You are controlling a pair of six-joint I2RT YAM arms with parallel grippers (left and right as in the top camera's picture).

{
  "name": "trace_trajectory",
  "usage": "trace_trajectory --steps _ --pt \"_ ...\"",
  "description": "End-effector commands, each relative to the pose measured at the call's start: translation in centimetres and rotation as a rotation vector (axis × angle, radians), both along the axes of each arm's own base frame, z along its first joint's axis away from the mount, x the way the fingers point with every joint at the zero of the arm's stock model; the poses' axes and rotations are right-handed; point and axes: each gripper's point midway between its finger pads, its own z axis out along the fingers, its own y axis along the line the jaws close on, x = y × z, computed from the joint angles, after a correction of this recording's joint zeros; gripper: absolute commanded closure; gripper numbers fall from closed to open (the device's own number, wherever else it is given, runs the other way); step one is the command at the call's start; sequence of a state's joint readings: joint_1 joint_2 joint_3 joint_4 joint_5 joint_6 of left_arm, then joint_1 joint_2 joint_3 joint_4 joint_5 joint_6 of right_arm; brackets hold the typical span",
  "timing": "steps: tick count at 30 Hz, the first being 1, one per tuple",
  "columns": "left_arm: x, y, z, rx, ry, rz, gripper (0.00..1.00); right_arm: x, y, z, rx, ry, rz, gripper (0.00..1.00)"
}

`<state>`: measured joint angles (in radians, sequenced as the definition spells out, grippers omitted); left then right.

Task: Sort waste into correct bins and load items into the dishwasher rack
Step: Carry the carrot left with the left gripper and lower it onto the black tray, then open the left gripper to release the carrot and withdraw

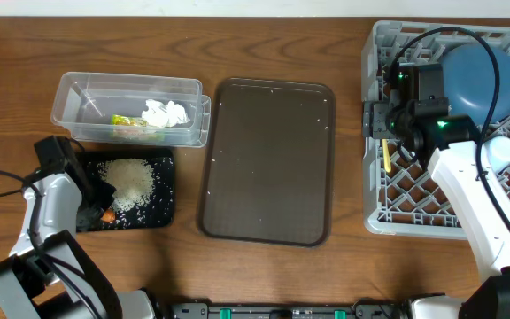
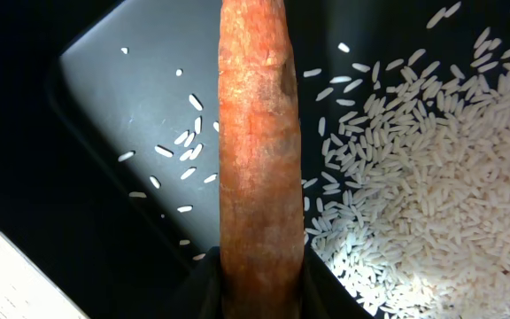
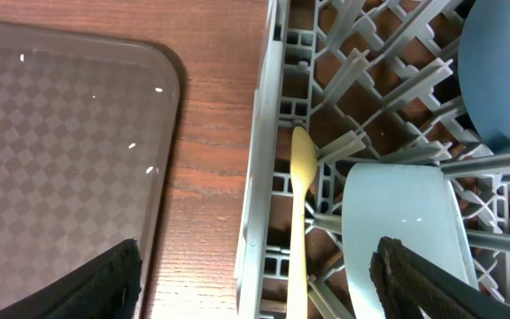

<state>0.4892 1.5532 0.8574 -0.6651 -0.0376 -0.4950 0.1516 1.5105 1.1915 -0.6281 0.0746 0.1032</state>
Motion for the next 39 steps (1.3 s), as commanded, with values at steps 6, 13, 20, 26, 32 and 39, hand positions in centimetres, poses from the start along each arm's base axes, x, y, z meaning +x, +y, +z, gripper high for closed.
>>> trace_trajectory --steps 6,13,20,26,32,39 --pt "-0.6 0.4 -0.5 0.013 0.031 0.012 0.70 0.4 0.0 1.0 0.016 -0.024 -0.013 0.18" --pt "-0.4 0.5 0.1 0.020 0.019 0.013 0.61 0.4 0.0 1.0 0.016 -0.024 -0.013 0.18" --pt "-0.3 0.5 3.5 0.052 -0.042 0.014 0.60 0.4 0.0 1.0 0.016 -0.024 -0.013 0.18" --pt "-1.8 -0.2 5.7 0.060 -0.065 0.041 0.75 0.4 0.0 1.0 0.016 -0.024 -0.013 0.18" --pt "-4.5 -1.5 5.8 0.019 0.016 0.151 0.94 0.4 0.0 1.0 0.016 -0.024 -0.013 0.18" --pt "-9.7 -0.4 6.5 0.161 0.172 0.504 0.94 0.4 0.0 1.0 0.016 -0.024 -0.012 0.18"
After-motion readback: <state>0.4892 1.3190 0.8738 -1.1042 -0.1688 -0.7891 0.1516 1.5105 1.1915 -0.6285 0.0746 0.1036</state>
